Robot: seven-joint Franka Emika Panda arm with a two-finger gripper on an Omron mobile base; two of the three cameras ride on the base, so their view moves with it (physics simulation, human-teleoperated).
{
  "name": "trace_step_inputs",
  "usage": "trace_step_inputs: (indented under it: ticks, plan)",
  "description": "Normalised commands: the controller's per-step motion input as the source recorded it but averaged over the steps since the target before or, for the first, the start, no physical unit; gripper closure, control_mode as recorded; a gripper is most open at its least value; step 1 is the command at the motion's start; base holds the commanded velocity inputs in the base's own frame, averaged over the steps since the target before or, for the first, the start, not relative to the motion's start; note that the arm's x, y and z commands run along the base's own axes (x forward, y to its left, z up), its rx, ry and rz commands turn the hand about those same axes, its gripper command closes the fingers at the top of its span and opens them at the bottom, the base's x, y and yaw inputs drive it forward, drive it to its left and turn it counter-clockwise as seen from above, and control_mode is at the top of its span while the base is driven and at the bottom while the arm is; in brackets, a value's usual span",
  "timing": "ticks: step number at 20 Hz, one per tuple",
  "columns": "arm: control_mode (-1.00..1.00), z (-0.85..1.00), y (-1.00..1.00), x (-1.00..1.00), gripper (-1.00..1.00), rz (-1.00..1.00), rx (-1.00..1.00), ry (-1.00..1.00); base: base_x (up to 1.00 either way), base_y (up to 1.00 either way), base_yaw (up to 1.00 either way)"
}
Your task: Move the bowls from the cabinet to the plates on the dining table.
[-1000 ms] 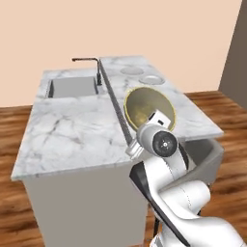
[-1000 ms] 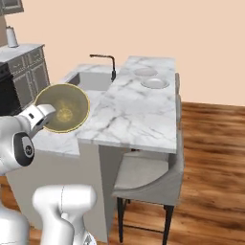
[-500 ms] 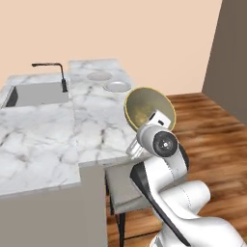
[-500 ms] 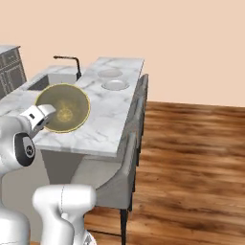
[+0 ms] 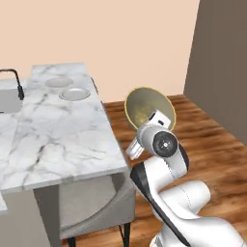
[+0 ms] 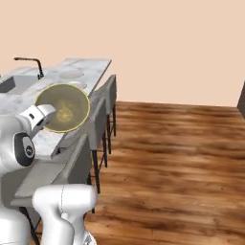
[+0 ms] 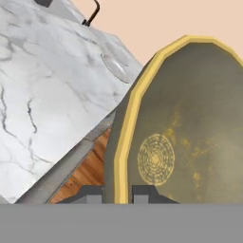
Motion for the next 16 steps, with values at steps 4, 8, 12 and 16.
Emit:
trace_step_inputs:
  ticks: [4, 8, 12, 16]
  plan:
    - [1.00, 0.00, 0.00, 0.00, 1.00, 0.00, 0.00, 0.00, 0.79, -0.92, -0.06]
    - [1.00, 0.00, 0.00, 0.00, 1.00, 0.00, 0.00, 0.00, 0.97, -0.90, -0.04]
    - [1.00, 0.00, 0.00, 0.00, 1.00, 0.00, 0.00, 0.00, 1.00, -0.76, 0.00]
    - [1.00, 0.00, 0.00, 0.00, 1.00, 0.00, 0.00, 0.00, 1.00, -0.69, 0.00]
